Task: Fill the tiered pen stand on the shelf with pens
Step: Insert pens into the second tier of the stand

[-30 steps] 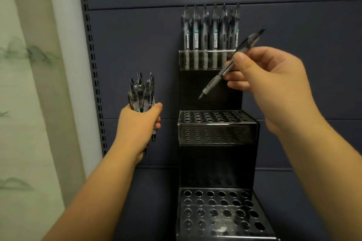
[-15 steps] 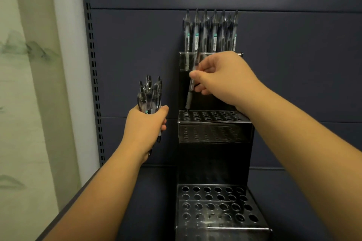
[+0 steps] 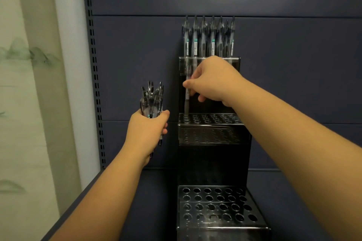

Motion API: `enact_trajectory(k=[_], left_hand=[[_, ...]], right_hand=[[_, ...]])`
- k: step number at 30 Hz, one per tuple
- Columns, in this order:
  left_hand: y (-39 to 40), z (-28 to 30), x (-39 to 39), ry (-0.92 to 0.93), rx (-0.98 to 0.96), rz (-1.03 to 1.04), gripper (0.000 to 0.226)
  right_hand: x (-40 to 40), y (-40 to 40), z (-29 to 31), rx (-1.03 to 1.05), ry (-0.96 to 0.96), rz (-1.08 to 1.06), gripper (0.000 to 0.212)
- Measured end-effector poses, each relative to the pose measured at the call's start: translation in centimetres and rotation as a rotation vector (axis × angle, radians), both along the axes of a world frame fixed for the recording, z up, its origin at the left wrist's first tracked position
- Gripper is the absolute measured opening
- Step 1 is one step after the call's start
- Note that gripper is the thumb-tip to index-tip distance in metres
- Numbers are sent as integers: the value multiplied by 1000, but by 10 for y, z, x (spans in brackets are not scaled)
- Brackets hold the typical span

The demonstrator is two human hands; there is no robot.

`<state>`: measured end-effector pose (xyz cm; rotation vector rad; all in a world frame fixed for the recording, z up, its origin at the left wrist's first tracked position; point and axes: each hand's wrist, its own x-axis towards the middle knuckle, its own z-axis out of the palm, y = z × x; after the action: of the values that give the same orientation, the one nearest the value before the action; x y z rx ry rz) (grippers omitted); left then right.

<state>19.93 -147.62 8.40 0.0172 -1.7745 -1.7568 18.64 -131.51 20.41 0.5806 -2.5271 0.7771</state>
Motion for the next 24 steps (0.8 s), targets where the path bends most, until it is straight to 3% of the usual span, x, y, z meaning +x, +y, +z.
enact_trajectory(k=[8,12,15,18,24], left_hand=[[0,4,5,-5,11,7,11],[0,6,7,-2,9,5,11],[1,8,9,-2,-9,18,10],[5,11,12,6,-94,41,5],[7,17,12,-64,-392,246,15]], right_hand=[[-1,-1,-12,167,-132,-24,30],[10,2,-17,177,123,-103,37],[30,-7,-28,61,226,55,29],[46,-24,-38,46,207,187,24],[45,-47,-49,105,300,55,51]])
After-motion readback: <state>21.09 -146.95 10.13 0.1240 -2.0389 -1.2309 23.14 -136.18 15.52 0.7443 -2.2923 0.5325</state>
